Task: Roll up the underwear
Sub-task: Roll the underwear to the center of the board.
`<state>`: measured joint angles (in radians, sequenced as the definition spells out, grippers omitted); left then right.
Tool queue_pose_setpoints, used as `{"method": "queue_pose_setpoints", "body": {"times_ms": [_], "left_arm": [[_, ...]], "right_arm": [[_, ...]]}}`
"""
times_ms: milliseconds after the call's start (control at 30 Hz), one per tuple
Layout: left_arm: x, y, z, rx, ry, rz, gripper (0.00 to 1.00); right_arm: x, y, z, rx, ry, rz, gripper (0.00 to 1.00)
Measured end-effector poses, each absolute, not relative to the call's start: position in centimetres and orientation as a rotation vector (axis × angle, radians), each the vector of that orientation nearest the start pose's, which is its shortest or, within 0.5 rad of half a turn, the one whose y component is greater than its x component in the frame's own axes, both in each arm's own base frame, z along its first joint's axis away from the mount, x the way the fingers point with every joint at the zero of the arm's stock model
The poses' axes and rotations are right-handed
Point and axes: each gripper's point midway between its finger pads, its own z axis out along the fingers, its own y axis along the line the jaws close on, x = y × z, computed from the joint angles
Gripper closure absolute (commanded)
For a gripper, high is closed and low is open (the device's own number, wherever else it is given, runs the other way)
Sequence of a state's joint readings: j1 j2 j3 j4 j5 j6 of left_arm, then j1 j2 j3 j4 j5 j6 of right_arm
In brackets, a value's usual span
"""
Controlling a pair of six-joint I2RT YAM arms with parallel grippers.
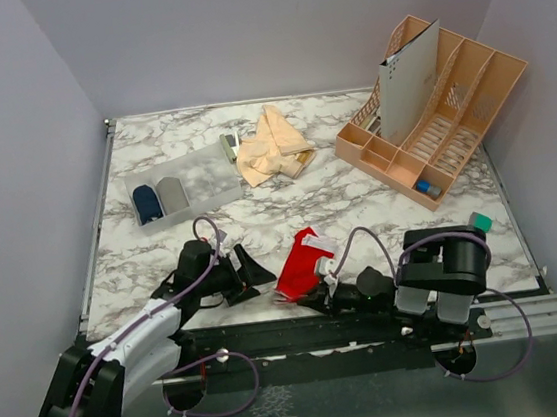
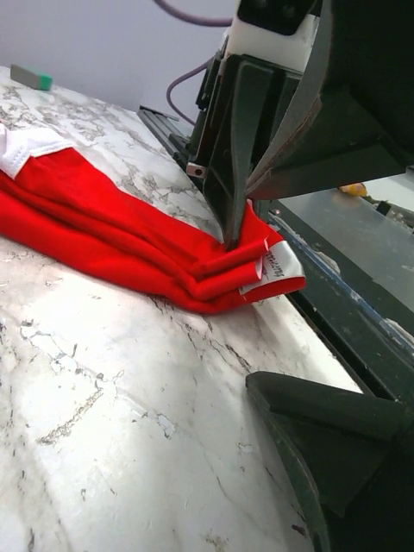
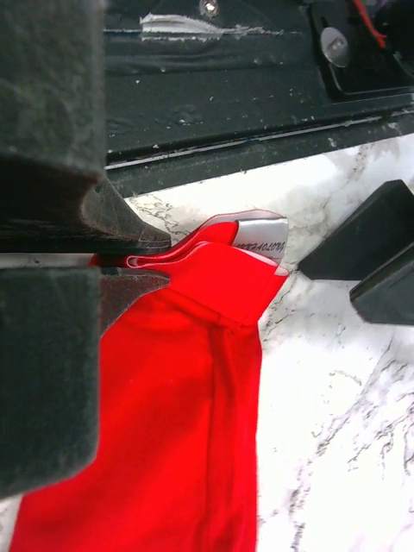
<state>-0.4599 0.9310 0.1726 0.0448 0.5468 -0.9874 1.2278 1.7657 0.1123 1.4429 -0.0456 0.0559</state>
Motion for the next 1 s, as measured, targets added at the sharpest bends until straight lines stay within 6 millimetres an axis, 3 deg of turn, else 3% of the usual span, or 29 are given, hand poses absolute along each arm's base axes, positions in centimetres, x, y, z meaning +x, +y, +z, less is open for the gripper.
{"method": "queue_pose_setpoints", "body": {"times_ms": [200,433,667,867,1000], "left_arm": [[14.2,-21.4,4.9,-0.379,2.527,-1.344,0.11],[12.6,-23.3,4.8,-0.446,2.569,-1.415,0.12],[12.1,-24.0,4.2,-0.525,2.586,-1.399,0.3],[12.2,-24.3,3.6,-0.536,2.595,-1.366,0.37],[12.5,-24.6,3.2,-0.539,2.599,-1.355,0.51]], "right_arm": [[10.5,32.2,1.6,-0.987,1.648,0.98,1.0],[10.6,32.0,1.4,-0.962,1.674,0.984,0.99],[10.6,32.0,1.4,-0.962,1.675,0.983,0.99],[10.6,32.0,1.3,-0.971,1.67,0.978,0.99],[10.6,32.0,1.3,-0.986,1.658,0.972,1.0]]}}
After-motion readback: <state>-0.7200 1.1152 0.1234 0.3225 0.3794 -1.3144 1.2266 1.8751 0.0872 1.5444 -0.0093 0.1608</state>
